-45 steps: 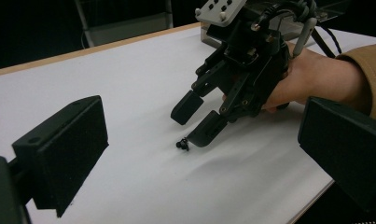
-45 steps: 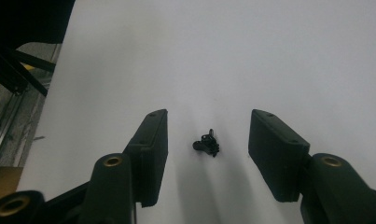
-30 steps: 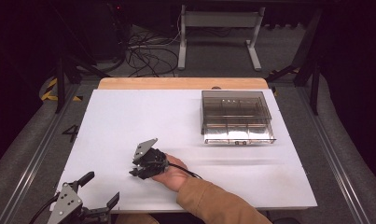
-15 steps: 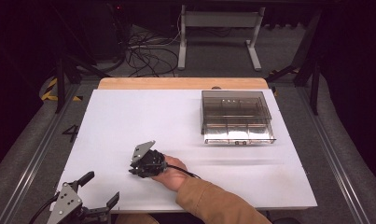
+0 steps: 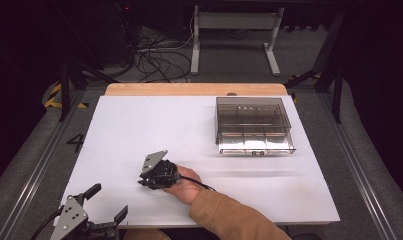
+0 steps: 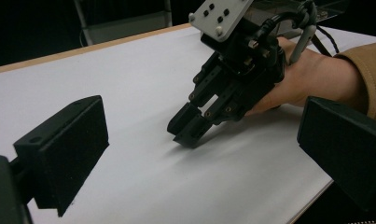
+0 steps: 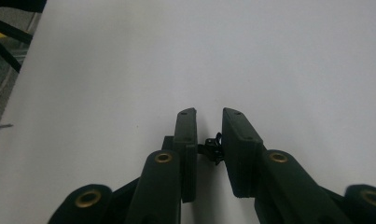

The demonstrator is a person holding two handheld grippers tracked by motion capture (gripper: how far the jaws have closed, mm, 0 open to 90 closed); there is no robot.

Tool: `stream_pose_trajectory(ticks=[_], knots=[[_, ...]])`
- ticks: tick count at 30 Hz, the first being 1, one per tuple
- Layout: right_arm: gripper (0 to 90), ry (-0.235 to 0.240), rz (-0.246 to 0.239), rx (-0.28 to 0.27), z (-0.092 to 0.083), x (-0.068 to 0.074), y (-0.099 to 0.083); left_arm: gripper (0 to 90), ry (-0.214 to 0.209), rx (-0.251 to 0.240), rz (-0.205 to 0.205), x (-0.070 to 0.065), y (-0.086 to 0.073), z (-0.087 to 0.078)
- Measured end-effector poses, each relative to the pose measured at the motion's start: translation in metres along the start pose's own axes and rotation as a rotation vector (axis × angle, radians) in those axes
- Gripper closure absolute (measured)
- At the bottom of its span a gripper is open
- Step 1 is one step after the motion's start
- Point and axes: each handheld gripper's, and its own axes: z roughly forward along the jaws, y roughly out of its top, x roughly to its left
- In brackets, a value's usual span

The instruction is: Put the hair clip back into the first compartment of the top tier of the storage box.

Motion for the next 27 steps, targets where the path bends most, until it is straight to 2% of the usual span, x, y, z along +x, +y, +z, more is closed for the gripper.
stream_pose_trajectory(ticks=[11, 13, 24, 27], knots=[[76.9, -0.01, 0.001, -0.054, -0.024, 0.0, 0.005, 2.8, 0.001, -0.003, 0.007, 0.0, 0.001, 0.001], [76.9, -0.016, 0.004, -0.074, -0.033, 0.0, 0.006, 2.8, -0.004, -0.003, -0.006, -0.001, 0.001, 0.002], [76.9, -0.018, 0.017, -0.146, -0.068, 0.003, 0.01, 2.8, -0.008, -0.005, 0.001, 0.0, 0.002, 0.004], [76.9, -0.026, 0.003, -0.161, -0.078, 0.005, 0.011, 2.8, -0.012, -0.002, -0.003, 0.0, 0.002, 0.005]])
